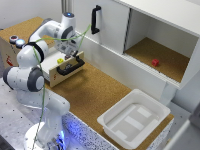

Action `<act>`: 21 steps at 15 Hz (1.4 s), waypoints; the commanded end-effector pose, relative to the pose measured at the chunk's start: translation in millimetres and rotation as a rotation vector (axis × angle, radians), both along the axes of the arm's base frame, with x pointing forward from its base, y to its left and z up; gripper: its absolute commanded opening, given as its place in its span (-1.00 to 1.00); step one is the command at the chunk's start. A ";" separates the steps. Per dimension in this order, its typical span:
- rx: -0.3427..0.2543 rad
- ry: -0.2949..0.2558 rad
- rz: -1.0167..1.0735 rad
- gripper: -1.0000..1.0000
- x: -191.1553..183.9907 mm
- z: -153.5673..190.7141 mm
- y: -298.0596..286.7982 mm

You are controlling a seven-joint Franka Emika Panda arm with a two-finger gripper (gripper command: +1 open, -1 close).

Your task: Place the yellow object on top of the drawer

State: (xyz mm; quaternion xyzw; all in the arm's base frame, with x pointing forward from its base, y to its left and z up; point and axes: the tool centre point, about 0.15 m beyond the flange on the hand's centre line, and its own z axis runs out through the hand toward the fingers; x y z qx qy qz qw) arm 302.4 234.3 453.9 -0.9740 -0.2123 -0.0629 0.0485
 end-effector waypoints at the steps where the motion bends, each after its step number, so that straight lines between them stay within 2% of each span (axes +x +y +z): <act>1: -0.143 0.116 0.114 1.00 12.4 -9.1 60.4; 2: -0.149 0.135 0.125 1.00 11.8 -17.6 66.6; 5: -0.106 0.189 0.112 1.00 7.7 -46.6 77.1; 6: -0.108 0.205 0.094 1.00 5.6 -57.5 80.0; 8: -0.081 0.222 0.041 1.00 0.3 -77.6 79.5; 10: -0.030 0.190 -0.026 1.00 -2.1 -95.9 73.0; 12: -0.033 0.150 -0.068 1.00 0.1 -116.1 70.8; 15: -0.038 0.133 -0.085 1.00 -2.6 -138.3 71.7; 18: 0.023 0.130 -0.119 1.00 0.7 -150.0 57.7; 21: 0.033 0.132 -0.121 1.00 6.0 -154.1 52.7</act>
